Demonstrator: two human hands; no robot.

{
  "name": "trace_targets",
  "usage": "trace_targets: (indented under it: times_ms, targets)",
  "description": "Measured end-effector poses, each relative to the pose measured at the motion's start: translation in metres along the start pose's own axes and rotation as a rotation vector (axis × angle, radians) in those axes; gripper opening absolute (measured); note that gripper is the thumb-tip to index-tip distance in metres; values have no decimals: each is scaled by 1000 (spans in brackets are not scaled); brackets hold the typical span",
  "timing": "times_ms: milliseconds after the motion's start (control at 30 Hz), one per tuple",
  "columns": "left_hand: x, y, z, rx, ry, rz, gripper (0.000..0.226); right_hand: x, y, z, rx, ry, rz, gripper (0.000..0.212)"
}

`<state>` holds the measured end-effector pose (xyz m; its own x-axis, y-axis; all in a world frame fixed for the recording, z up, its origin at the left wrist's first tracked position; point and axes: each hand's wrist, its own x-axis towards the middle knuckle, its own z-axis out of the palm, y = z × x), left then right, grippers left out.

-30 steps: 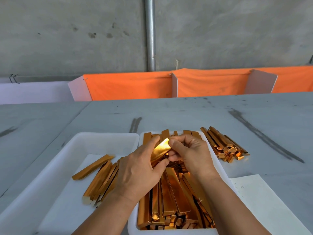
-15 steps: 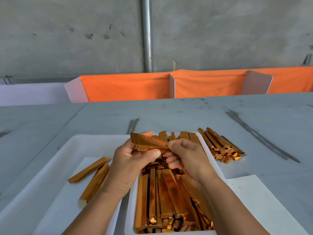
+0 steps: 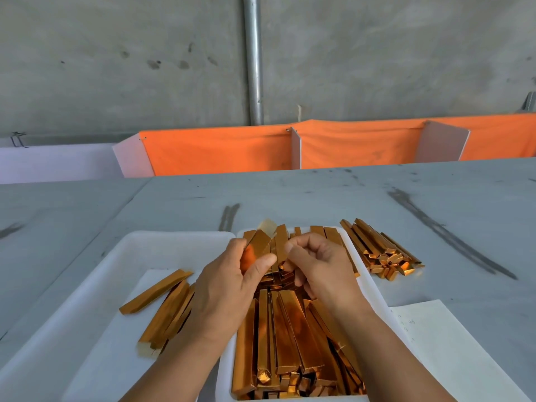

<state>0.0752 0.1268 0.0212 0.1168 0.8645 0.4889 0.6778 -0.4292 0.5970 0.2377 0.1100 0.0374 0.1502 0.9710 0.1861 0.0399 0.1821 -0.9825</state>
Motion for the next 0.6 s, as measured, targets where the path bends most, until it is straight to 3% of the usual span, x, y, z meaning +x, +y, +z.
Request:
trace_targets:
  times_ms: [67, 233, 600]
  targets:
    - [0, -3, 3, 106, -6, -3, 62, -1, -1, 1, 10, 18, -52, 14]
    - [-2, -5, 6, 202, -6, 19, 51, -3, 1, 2, -33, 49, -133, 26]
    - [-4, -1, 6, 286, 7, 71, 48, -3, 3, 4, -123, 30, -120, 23]
